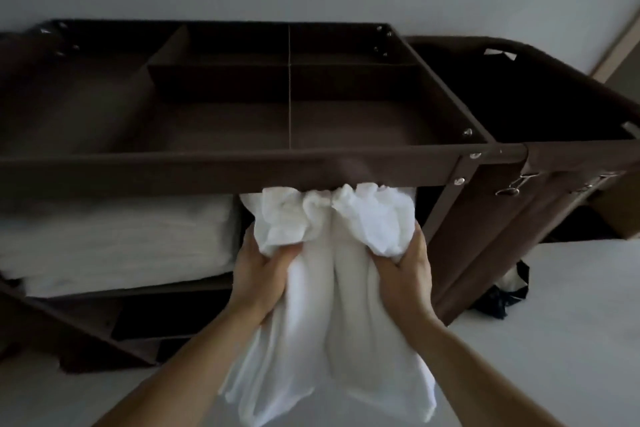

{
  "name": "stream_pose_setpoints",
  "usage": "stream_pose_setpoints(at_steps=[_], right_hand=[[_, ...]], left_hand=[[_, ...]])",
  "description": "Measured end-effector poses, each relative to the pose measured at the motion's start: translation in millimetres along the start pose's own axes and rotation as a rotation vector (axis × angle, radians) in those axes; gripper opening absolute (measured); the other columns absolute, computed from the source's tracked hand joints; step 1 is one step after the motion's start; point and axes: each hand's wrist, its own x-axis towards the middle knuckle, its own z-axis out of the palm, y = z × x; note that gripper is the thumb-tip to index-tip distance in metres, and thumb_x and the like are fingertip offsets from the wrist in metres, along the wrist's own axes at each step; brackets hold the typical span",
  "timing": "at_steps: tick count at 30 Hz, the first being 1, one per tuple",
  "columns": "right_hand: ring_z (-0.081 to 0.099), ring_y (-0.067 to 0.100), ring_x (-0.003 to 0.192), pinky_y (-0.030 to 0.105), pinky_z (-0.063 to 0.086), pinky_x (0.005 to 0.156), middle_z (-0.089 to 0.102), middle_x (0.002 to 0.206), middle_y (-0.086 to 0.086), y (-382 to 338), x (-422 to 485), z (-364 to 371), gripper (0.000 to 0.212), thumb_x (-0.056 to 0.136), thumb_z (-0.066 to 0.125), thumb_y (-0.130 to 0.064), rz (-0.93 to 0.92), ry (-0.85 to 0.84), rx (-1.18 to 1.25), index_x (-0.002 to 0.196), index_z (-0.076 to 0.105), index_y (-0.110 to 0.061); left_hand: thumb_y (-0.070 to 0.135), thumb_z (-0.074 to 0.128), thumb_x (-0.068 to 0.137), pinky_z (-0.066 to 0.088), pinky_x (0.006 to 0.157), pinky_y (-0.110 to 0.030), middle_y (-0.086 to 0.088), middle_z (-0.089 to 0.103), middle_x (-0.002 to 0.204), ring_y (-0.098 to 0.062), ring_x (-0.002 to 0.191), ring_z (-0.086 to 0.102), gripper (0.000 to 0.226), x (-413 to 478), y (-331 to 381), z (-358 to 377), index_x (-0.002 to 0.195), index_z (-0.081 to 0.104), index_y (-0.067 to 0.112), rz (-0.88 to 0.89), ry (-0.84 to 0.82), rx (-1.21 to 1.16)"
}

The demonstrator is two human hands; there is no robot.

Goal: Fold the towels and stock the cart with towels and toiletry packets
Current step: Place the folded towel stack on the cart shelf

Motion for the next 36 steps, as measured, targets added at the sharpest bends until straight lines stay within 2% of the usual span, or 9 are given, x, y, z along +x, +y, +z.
stream_pose_setpoints(at_steps=[3, 9, 12, 17, 23, 26, 28, 32, 36], right_hand=[[0.057, 0.036, 0.114, 0.034, 0.038, 0.08, 0.058, 0.124, 0.008, -11, 35, 7, 0.052, 0.093, 0.061, -0.046, 0.154, -0.068, -0.17, 0.129, 0.044, -0.013], [0.047, 0.046, 0.125, 0.054, 0.042, 0.101, 0.028, 0.153, 0.018, -36, 60, 41, 0.081, 0.099, 0.049, -0.049, 0.094, -0.131, -0.487, 0.156, 0.004, -0.011], [0.048, 0.045, 0.127, 0.053, 0.044, 0.101, 0.03, 0.153, 0.021, -33, 64, 34, 0.08, 0.102, 0.043, -0.049, 0.164, -0.166, -0.531, 0.157, 0.003, -0.008], [0.038, 0.044, 0.134, 0.051, 0.038, 0.106, 0.024, 0.155, 0.024, -28, 49, 33, 0.081, 0.102, 0.042, -0.046, 0.016, -0.145, -0.62, 0.156, 0.002, -0.001], [0.029, 0.042, 0.138, 0.049, 0.038, 0.105, 0.011, 0.159, 0.024, -30, 52, 34, 0.075, 0.104, 0.04, -0.033, -0.187, -0.147, -0.823, 0.155, -0.003, 0.001], [0.018, 0.042, 0.146, 0.052, 0.037, 0.108, 0.002, 0.162, 0.024, -29, 53, 38, 0.075, 0.103, 0.039, -0.028, -0.231, -0.162, -0.894, 0.155, -0.006, 0.001], [0.014, 0.04, 0.148, 0.052, 0.035, 0.111, -0.001, 0.163, 0.022, -25, 54, 37, 0.075, 0.104, 0.039, -0.029, -0.221, -0.167, -0.889, 0.155, -0.007, 0.001], [0.015, 0.042, 0.148, 0.05, 0.031, 0.113, -0.001, 0.163, 0.025, -18, 61, 36, 0.074, 0.104, 0.037, -0.025, -0.246, -0.174, -0.876, 0.154, -0.009, 0.005], [0.018, 0.04, 0.147, 0.051, 0.031, 0.114, 0.003, 0.162, 0.024, -24, 60, 31, 0.075, 0.102, 0.04, -0.02, -0.215, -0.184, -0.835, 0.155, -0.008, 0.003]], left_hand=[[0.043, 0.077, 0.077, 0.046, 0.082, -0.029, 0.004, 0.068, 0.121, -0.023, 0.109, 0.064, 0.051, 48, 13, 3, 0.125, 0.061, 0.032, -0.077, 0.064, 0.099], [0.052, 0.057, 0.093, 0.043, 0.098, -0.043, -0.023, 0.041, 0.15, -0.043, 0.128, 0.049, 0.089, 83, -5, 15, 0.155, 0.014, 0.005, -0.089, 0.179, 0.548], [0.043, 0.061, 0.092, 0.042, 0.099, -0.049, -0.03, 0.033, 0.149, -0.048, 0.129, 0.043, 0.085, 78, -5, 19, 0.151, 0.022, -0.003, 0.068, 0.212, 0.806], [0.029, 0.081, 0.065, 0.04, 0.103, -0.062, -0.027, 0.057, 0.135, -0.048, 0.123, 0.054, 0.084, 48, 1, 44, 0.136, 0.053, -0.005, 0.832, 0.153, 1.312], [0.022, 0.076, 0.071, 0.052, 0.092, -0.052, -0.017, 0.068, 0.122, -0.039, 0.107, 0.066, 0.055, 52, 22, 46, 0.123, 0.069, 0.008, 0.917, 0.152, 1.512], [0.017, 0.047, 0.089, 0.028, 0.116, -0.052, -0.017, 0.062, 0.133, -0.034, 0.128, 0.055, 0.042, 40, 22, 39, 0.124, 0.069, 0.013, 1.061, 0.067, 1.829], [0.013, 0.045, 0.094, -0.007, 0.118, -0.058, -0.023, 0.062, 0.13, -0.043, 0.13, 0.047, 0.038, 33, 12, 38, 0.126, 0.064, 0.007, 1.01, -0.252, 2.032], [0.043, 0.047, 0.095, 0.016, 0.113, -0.066, -0.018, 0.025, 0.156, -0.046, 0.137, 0.029, 0.074, 35, 7, 41, 0.154, 0.019, 0.01, 0.486, -0.415, 1.602], [0.078, 0.03, 0.085, 0.005, 0.104, -0.079, 0.0, -0.02, 0.164, -0.049, 0.147, -0.011, 0.096, 51, -9, 53, 0.151, -0.024, 0.034, 0.295, -0.391, 1.313]])
